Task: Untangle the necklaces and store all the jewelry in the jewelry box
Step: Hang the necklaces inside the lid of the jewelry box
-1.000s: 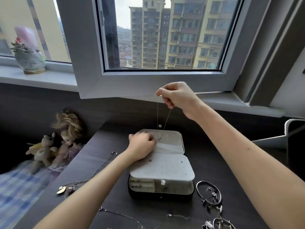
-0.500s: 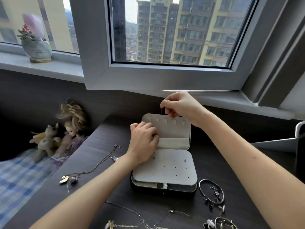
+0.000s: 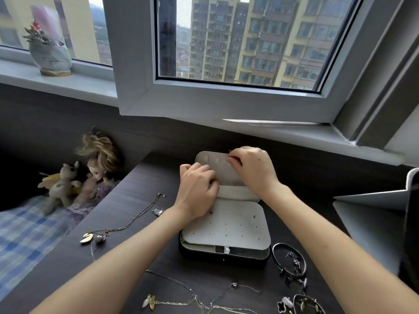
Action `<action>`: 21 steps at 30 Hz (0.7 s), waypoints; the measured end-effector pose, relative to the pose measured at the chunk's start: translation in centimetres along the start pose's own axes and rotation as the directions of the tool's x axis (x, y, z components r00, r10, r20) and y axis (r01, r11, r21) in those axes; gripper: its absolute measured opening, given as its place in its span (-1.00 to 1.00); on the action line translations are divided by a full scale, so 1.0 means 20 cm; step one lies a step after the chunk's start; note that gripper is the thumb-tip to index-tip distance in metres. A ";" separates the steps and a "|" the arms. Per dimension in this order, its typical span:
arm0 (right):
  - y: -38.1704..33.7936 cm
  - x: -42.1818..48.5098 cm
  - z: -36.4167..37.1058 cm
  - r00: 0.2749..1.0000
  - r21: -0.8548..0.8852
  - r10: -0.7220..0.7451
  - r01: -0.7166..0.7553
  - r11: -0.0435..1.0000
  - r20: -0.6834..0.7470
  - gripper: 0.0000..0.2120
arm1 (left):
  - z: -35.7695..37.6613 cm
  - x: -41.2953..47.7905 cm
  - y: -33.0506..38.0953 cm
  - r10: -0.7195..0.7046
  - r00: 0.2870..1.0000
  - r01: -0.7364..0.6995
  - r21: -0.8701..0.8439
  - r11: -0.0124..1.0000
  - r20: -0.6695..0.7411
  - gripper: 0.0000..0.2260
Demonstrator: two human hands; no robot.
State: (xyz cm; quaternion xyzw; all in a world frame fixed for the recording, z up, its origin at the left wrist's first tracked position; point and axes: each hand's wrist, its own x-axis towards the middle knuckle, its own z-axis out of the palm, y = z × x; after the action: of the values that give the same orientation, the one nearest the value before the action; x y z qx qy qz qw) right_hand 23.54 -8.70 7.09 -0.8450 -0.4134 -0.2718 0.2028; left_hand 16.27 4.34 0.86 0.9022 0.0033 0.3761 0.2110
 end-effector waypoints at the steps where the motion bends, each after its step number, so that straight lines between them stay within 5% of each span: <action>1: 0.00 -0.01 0.03 0.999 -0.003 -0.002 0.002 1.000 -0.041 -0.88 | 0.00 0.00 0.00 0.000 1.000 0.000 0.000 1.000 -0.001 -0.75; 8: -0.02 -0.02 0.11 0.983 0.028 0.084 -0.081 0.996 -0.162 -0.91 | 0.00 -0.01 -0.01 0.013 1.000 -0.013 -0.017 1.000 -0.016 -0.77; 11: -0.05 -0.01 0.12 0.961 -0.005 0.233 -0.237 0.972 -0.148 -0.82 | 0.00 -0.01 -0.01 0.027 1.000 -0.027 -0.015 1.000 -0.016 -0.78; 15: -0.07 0.02 0.08 0.861 0.043 0.501 -0.499 0.866 -0.091 -0.71 | -0.01 -0.01 -0.01 0.027 0.999 -0.027 -0.023 0.999 -0.021 -0.77; 21: -0.05 0.04 0.03 0.761 0.143 0.649 -0.643 0.753 0.002 -0.64 | -0.01 -0.01 0.00 0.034 0.999 -0.034 -0.030 0.999 -0.018 -0.76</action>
State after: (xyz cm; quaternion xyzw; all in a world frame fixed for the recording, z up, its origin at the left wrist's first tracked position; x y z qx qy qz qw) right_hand 23.29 -7.40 7.26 -0.9133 -0.1088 -0.1765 0.3506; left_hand 15.91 4.36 0.82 0.8956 -0.0160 0.3873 0.2182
